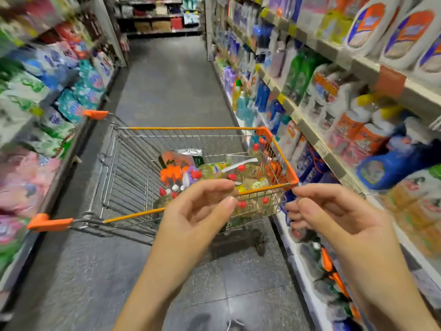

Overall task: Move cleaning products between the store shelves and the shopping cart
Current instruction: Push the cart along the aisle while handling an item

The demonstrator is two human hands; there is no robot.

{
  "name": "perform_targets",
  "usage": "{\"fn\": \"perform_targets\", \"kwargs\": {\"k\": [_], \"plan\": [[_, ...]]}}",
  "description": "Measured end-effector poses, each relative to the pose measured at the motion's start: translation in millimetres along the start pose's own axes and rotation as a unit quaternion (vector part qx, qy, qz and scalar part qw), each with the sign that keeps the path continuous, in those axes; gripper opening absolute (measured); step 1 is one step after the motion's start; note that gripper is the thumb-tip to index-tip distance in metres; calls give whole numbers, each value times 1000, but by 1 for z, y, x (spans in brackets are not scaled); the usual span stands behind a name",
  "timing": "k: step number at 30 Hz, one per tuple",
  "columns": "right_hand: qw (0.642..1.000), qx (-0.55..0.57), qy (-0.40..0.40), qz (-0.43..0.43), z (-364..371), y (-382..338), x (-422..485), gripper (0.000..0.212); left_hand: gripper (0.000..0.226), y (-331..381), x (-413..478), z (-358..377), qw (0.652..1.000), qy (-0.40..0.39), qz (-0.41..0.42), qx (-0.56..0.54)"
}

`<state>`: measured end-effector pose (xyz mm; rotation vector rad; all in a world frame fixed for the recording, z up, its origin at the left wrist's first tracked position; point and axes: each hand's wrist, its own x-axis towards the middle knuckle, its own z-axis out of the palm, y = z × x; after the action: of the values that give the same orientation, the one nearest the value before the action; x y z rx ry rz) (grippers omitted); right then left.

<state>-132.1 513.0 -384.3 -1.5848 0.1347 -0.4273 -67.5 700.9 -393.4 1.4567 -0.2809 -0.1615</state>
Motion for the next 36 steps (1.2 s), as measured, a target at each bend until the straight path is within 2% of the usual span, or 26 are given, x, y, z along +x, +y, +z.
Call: {"fn": "perform_targets", "kwargs": {"k": [4,7,11,14,18,24,27,29,31,34,36], "plan": [[999,-5,-43,27,14,22,52,57,18,-18,41,-14,998,45,-32,-8],[998,-13,-60,33,22,41,100,53,23,-32,79,-19,997,66,-51,-5],[995,9,-92,44,32,74,171,19,23,-49,142,-20,992,107,-67,-21],[990,8,-120,75,40,94,219,17,22,-63,187,-26,987,139,-80,-15],[979,5,-172,108,56,122,286,25,20,-81,238,-42,975,198,-98,-26],[962,-23,-216,168,90,173,352,8,19,-114,287,-63,961,239,-137,16],[953,-66,-240,175,115,215,372,7,17,-146,310,-79,950,257,-175,15],[947,-100,-249,177,134,252,387,4,18,-170,326,-94,935,274,-219,-44],[941,-150,-255,164,153,288,400,11,17,-192,340,-109,912,290,-266,-113],[930,-220,-263,130,191,339,415,19,12,-226,356,-137,896,316,-297,-97],[908,-303,-272,99,213,370,421,9,12,-243,359,-150,891,320,-309,-86]]}}
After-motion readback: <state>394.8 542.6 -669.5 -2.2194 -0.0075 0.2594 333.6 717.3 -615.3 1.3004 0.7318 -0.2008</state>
